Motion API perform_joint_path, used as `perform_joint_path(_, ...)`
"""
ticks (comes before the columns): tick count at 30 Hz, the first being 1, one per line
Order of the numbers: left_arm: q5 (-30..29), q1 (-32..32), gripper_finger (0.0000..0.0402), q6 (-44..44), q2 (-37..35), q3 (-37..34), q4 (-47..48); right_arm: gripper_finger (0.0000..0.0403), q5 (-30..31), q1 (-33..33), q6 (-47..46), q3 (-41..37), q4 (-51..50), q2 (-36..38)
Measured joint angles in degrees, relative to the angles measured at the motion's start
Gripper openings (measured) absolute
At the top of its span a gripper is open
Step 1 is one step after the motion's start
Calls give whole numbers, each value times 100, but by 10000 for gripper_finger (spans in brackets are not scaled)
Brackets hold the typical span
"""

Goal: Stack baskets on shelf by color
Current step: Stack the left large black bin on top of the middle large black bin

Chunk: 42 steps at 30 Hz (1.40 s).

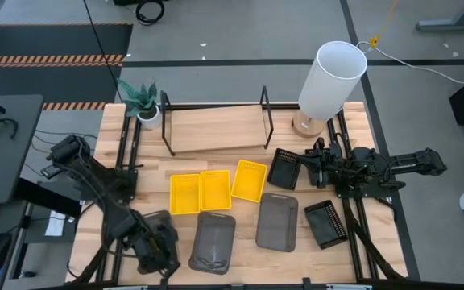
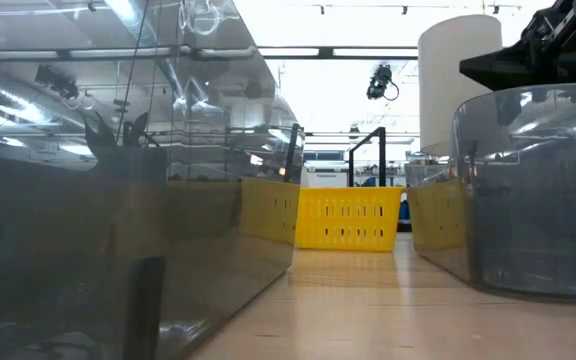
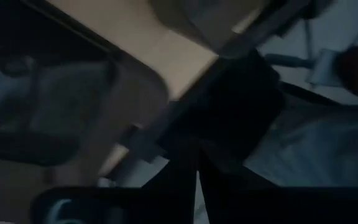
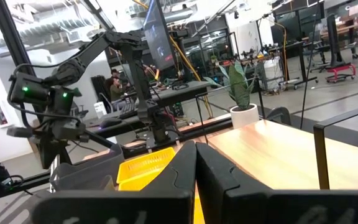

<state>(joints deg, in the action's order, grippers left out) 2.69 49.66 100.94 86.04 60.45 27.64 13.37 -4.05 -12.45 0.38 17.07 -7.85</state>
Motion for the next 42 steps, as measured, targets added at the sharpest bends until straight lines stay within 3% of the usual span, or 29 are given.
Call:
perform_joint_path(6,313,92,4,194,0,0,-352,16,1,2,0,-1,1,1)
perform_joint_path(13,659,64,4,-254,-17,11,363,16,2,2,0,0,1,2)
perform_joint_path(18,405,-36,3,-704,-17,609,1788,16,0,1,0,-1,1,2)
perform_joint_path(23,-615,-75,6,-1056,-17,1437,3814,16,2,2,0,0,1,0)
perform_joint_path(26,-1250,-89,27,-965,-19,1617,4553,16,1,0,0,-1,1,1)
perform_joint_path(30,-1042,-347,78,-966,-17,1604,5323,16,0,2,0,-2,1,2)
perform_joint_path(36,-1285,-580,157,-1613,-17,1604,5470,16,0,1,0,-1,1,0)
perform_joint_path(42,-1385,-578,175,-1901,-17,1602,5727,16,0,0,0,-2,1,1)
